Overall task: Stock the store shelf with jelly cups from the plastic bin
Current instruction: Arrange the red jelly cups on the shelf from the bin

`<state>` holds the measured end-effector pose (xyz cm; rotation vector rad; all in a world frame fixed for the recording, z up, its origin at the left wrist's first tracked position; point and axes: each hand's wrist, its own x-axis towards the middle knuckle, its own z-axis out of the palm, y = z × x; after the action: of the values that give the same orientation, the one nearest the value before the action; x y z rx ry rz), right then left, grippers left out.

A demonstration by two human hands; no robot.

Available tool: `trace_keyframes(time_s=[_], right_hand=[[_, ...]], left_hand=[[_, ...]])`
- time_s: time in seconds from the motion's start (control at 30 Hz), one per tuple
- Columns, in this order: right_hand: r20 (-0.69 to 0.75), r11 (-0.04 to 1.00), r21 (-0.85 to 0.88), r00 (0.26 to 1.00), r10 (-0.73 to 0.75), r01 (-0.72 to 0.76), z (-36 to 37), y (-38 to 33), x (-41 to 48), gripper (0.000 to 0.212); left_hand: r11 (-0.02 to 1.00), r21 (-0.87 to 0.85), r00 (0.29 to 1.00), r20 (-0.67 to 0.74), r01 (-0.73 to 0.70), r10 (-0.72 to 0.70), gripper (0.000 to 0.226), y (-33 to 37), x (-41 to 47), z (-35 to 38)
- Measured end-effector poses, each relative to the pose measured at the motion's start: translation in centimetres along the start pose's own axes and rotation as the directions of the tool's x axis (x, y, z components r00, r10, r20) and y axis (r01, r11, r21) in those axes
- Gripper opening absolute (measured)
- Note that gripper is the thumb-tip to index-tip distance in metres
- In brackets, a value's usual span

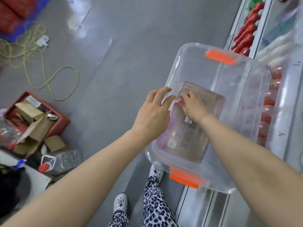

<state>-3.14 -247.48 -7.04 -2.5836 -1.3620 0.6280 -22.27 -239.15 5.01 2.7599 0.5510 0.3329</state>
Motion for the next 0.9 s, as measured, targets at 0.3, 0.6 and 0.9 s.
trace_keyframes(time_s=[0.3, 0.6, 0.9], right_hand=[[0.145, 0.996, 0.013, 0.985, 0.088, -0.091, 0.4, 0.2, -3.8, 0.028], [-0.174, 0.972, 0.163, 0.965, 0.196, -0.168, -6.1, -2.5, -14.2, 0.035], [-0.503, 0.934, 0.258, 0.791, 0.350, -0.249, -8.3, -10.5, -32.1, 0.031]], left_hand=[[0.999, 0.045, 0.999, 0.047, 0.005, -0.008, 0.044, 0.2, 0.2, -0.2], [0.998, 0.067, 0.971, 0.236, 0.018, -0.033, 0.054, 0.5, 0.2, -1.9], [0.976, 0.020, 0.928, 0.315, -0.217, 0.200, 0.058, 2.7, -5.3, -7.4]])
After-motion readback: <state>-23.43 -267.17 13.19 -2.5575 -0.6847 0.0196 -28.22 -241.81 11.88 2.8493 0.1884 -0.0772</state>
